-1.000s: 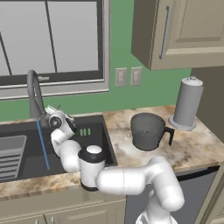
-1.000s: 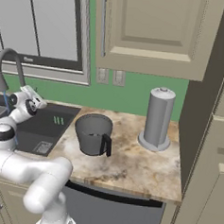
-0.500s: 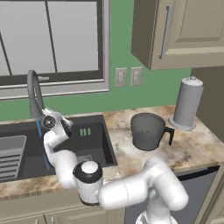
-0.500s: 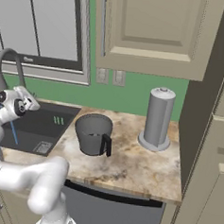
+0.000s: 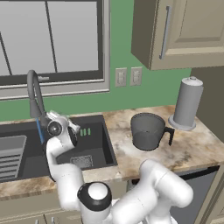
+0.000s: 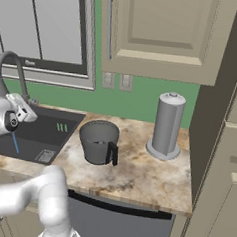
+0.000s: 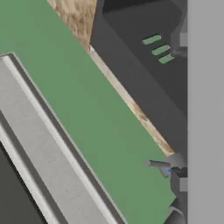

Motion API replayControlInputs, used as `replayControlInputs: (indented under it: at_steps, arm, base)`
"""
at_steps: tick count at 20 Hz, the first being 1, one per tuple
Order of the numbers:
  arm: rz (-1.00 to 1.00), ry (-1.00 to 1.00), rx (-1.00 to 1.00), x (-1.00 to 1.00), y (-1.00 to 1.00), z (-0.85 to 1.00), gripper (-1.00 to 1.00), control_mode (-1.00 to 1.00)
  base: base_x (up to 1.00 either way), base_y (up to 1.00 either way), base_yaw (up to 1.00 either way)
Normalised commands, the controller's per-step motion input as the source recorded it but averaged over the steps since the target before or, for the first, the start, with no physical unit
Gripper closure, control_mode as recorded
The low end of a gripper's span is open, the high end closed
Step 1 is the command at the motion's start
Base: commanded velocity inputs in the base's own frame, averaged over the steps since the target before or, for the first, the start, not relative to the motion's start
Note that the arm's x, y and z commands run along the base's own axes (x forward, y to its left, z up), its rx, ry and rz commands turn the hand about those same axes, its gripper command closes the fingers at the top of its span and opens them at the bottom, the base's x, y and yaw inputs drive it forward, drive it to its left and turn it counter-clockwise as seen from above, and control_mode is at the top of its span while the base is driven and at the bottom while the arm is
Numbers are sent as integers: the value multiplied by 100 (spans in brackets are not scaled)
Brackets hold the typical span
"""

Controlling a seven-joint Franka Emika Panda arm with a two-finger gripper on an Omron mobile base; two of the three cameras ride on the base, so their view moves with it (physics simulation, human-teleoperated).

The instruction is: Turn on the sink faucet and place the jug under the water for a few seconds to fill it up.

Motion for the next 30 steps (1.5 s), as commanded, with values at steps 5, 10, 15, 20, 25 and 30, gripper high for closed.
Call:
replayControlInputs:
  at_steps: [5,10,15,20,25,30]
  arm:
    - [0,-1,0,-79,-41,46,-100,-100]
    - [0,0,0,-61,-58,69,-100,-100]
    - [2,0,0,-57,-59,78,-100,-100]
    - [3,0,0,-62,-66,71,-100,-100]
    - [6,0,0,-65,-72,31,-100,-100]
    - [10,1,-1,-59,-84,43,-100,-100]
  base:
    - [0,0,0]
    - [0,0,0]
    - [0,0,0]
    - [0,0,0]
    - [0,0,0]
    - [0,0,0]
